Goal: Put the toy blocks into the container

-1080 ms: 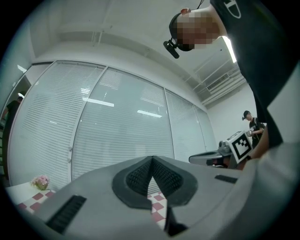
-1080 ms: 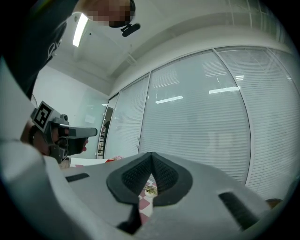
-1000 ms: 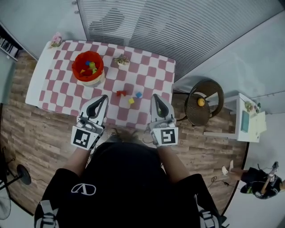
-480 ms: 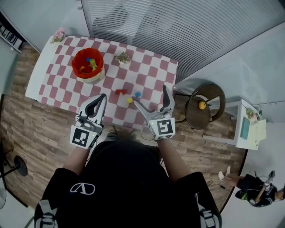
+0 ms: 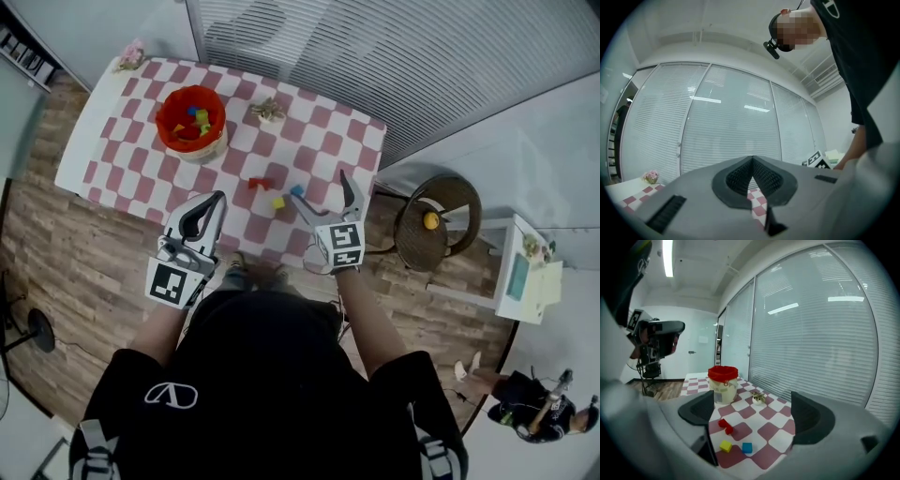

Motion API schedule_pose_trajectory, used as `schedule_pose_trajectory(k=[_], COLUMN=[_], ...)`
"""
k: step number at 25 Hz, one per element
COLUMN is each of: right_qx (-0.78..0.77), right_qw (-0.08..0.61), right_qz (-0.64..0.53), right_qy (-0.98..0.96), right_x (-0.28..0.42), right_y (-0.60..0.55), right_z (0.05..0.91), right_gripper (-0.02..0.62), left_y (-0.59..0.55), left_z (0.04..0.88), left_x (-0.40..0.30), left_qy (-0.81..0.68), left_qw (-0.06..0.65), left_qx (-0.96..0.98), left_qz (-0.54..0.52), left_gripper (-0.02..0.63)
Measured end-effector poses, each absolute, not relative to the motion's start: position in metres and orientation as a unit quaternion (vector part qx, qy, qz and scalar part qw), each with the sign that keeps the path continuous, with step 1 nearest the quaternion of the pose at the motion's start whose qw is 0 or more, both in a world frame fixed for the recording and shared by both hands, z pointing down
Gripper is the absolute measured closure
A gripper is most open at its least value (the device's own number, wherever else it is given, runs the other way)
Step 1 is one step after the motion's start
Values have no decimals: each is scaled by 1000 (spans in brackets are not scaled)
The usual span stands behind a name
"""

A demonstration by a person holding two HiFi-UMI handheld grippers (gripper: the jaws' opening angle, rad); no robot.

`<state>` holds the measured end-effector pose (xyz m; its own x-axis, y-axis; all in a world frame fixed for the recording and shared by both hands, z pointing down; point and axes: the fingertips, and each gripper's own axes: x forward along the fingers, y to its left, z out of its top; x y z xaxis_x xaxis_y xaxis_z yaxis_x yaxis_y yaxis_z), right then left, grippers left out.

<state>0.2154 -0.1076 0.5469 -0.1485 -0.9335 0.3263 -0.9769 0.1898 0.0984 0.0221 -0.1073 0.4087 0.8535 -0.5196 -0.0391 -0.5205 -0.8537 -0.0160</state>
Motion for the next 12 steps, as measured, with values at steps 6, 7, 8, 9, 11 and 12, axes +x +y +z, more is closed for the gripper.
schedule_pose_trajectory(k=[6,7,8,9,11,12], right_qx=[612,607,602,596,583,576], right_qw=[210,218,226,235,253,261], right_qz=[113,121,130,138,152,160], right_qy=[-754,-754,-755,-755,-757,-758], right_x=[223,224,225,226,226,225], right_y=[-125,-128,-130,-132,-135,-137], right_z=[611,621,631,642,662,672], right_gripper=[86,86,86,86,86,86], left_y=[-108,-109,-109,-109,-109,-109], left_z=[411,411,412,413,415,416], left_x=[20,19,19,18,16,15], left_qy=[277,278,280,282,286,288], left_qw=[12,12,11,11,12,11], left_qx=[-961,-960,-960,-959,-958,-957], left_qz=[10,8,6,4,1,-1], left_gripper=[600,600,600,600,600,600])
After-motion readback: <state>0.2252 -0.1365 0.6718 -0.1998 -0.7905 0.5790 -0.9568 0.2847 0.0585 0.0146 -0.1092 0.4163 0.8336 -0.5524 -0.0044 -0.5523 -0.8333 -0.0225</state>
